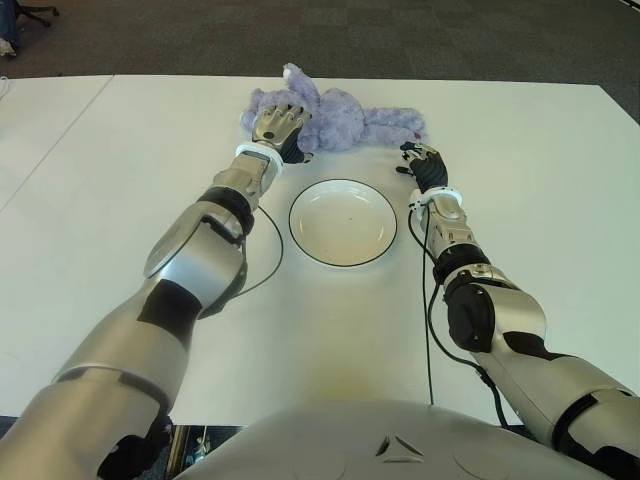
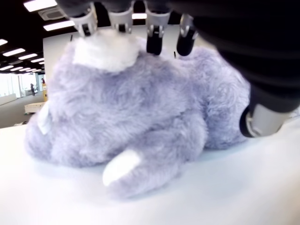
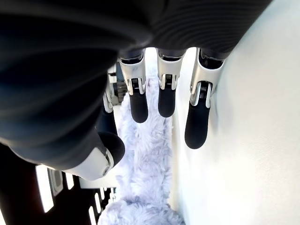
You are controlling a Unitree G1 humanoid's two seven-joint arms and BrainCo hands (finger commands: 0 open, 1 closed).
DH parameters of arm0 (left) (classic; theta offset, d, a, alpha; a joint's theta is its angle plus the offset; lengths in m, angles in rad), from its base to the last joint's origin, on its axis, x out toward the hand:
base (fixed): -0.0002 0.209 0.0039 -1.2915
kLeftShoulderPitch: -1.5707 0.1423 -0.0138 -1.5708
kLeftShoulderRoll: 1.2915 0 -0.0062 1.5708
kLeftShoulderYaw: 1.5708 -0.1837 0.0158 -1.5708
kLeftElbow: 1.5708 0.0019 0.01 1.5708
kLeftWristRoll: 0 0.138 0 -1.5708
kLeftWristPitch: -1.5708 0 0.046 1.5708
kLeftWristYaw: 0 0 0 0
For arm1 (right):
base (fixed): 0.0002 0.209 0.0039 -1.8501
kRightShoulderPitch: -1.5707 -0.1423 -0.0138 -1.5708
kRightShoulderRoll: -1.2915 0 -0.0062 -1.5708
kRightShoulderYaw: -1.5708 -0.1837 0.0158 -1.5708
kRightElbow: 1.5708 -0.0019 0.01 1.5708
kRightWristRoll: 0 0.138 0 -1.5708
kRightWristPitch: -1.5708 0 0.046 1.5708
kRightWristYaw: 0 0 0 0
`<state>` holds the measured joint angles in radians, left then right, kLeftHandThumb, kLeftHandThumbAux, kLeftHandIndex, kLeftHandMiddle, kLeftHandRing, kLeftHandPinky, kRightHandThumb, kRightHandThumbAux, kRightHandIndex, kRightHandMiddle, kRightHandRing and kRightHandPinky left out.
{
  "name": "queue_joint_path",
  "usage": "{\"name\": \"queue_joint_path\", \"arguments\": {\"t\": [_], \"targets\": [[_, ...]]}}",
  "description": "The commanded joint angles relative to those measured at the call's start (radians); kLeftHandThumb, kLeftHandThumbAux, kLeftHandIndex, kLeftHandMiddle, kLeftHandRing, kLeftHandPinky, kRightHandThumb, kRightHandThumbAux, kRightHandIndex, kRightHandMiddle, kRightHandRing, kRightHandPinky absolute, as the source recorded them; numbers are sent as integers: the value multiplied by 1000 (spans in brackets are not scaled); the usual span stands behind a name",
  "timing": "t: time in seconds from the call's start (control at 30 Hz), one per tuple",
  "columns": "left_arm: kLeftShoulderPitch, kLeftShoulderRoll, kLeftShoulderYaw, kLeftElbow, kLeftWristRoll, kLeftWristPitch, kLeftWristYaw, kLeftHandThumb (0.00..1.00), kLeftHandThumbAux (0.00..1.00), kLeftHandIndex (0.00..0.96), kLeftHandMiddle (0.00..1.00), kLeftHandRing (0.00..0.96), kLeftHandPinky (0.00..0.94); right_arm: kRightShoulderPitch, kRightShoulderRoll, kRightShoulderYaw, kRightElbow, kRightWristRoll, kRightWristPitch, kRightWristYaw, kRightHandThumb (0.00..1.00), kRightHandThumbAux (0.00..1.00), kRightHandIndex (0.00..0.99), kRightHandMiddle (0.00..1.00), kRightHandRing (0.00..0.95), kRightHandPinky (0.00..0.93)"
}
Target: Put the doll into the plate.
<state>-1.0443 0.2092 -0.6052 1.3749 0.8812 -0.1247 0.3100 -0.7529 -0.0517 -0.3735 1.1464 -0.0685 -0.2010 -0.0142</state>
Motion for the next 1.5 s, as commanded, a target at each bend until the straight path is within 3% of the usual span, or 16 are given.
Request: {"name": "queue_joint_path", "arguments": {"t": [0.03, 0.27, 0.53, 0.83, 1.03, 1.13, 1.17, 1.2, 1.23, 1.27, 1.5], "targets": [[121, -44, 5, 40, -19, 39, -88, 158, 489, 0, 0, 0, 0, 249, 63, -19, 183, 25, -135, -79, 688, 742, 397, 163, 110, 91], [186, -45, -16, 44, -6, 62, -109, 65, 493, 0, 0, 0, 0, 253, 61, -11, 182, 19, -141, -85, 688, 742, 397, 165, 119, 108], [197, -22, -93, 46, 65, 85, -100, 63, 531, 0, 0, 0, 0, 259, 60, -23, 179, 32, -147, -81, 689, 741, 397, 168, 124, 116], [187, 11, -229, 52, 174, 141, -104, 231, 590, 28, 0, 0, 23, 266, 61, -32, 178, 44, -159, -67, 690, 741, 397, 177, 142, 145], [173, 31, -275, 53, 198, 146, -122, 274, 598, 39, 0, 0, 48, 271, 62, -27, 179, 45, -168, -74, 690, 741, 397, 181, 149, 145], [158, 43, -301, 53, 215, 147, -149, 286, 615, 57, 0, 0, 13, 274, 62, -24, 178, 43, -173, -80, 690, 741, 397, 180, 146, 134], [152, 45, -309, 52, 219, 147, -159, 333, 639, 155, 11, 0, 3, 275, 61, -23, 178, 43, -175, -81, 690, 741, 397, 179, 144, 133], [143, 46, -317, 50, 223, 146, -171, 342, 643, 171, 13, 0, 1, 276, 61, -23, 177, 43, -176, -81, 690, 741, 397, 179, 143, 132], [138, 46, -322, 49, 225, 146, -177, 595, 696, 345, 24, 0, 0, 276, 62, -23, 177, 43, -177, -81, 690, 741, 397, 179, 144, 135], [133, 43, -327, 47, 227, 146, -184, 659, 709, 389, 28, 0, 0, 276, 62, -23, 177, 43, -178, -82, 690, 741, 397, 179, 143, 136], [107, 42, -384, 8, 256, 123, -172, 688, 714, 411, 76, 23, 0, 268, 62, -13, 176, 34, -185, -91, 692, 740, 398, 186, 154, 152]]}}
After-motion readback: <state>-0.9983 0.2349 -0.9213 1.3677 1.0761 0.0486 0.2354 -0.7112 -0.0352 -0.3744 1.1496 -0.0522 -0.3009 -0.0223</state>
